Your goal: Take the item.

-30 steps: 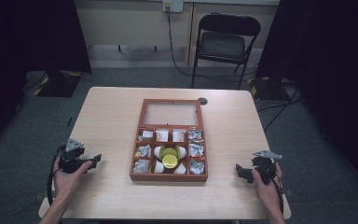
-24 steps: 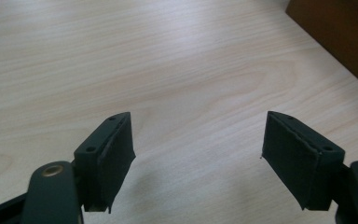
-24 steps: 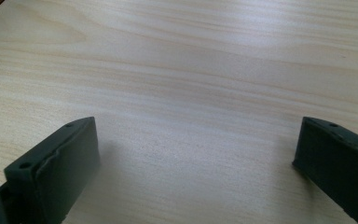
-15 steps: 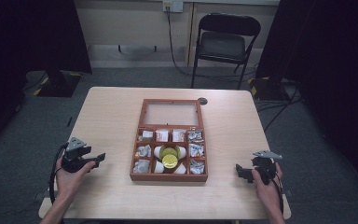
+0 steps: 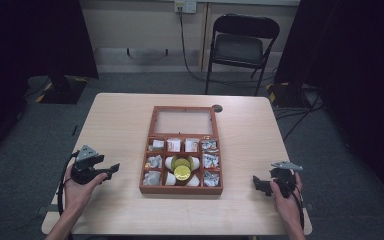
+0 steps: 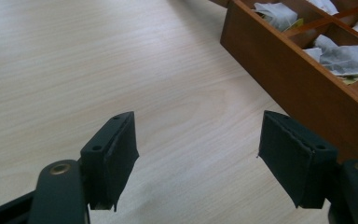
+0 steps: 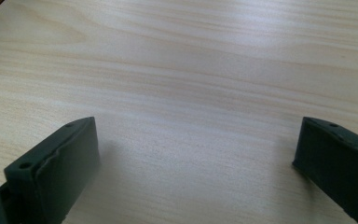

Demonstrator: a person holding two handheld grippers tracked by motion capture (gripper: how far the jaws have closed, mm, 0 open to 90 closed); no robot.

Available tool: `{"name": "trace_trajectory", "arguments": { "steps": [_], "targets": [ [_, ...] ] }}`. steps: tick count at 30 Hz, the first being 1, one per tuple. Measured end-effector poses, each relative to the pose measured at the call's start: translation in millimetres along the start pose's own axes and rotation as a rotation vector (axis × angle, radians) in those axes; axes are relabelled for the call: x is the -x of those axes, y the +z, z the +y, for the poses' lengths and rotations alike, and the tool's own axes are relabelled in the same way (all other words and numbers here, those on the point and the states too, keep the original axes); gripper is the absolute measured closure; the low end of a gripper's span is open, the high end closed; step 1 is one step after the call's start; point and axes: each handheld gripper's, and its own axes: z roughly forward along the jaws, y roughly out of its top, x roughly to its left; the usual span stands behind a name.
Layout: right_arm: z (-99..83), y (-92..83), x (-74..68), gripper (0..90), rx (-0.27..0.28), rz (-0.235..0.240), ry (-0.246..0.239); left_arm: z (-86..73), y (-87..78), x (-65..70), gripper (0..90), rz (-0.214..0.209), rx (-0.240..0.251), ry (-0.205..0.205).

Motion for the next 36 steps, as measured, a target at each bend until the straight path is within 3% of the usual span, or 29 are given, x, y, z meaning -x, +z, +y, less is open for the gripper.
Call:
{"name": "trace_trajectory", "arguments": {
  "steps": [9, 15, 20, 30, 36],
  "targets": [
    [0.0, 0.0, -0.1, 0.0, 0.000, 0.000, 0.000, 15.0, 4.5, 14.9, 26.7, -0.039, 0.005, 0.056],
    [0.0, -0.1, -0.1, 0.0, 0.000, -0.001, 0.000, 23.6, 7.5, 19.4, 26.7, -0.085, 0.024, 0.058],
    [0.0, 0.0, -0.1, 0.0, 0.000, -0.001, 0.000, 30.3, 9.0, 25.2, 26.6, -0.101, 0.024, 0.081],
    [0.0, 0.0, -0.1, 0.0, 0.000, -0.001, 0.001, 36.5, 15.4, 34.0, 26.7, -0.147, 0.028, 0.079],
    [0.0, 0.0, -0.1, 0.0, 0.000, -0.001, 0.001, 46.2, 16.8, 41.8, 26.7, -0.172, 0.033, 0.102]
  ]
}}
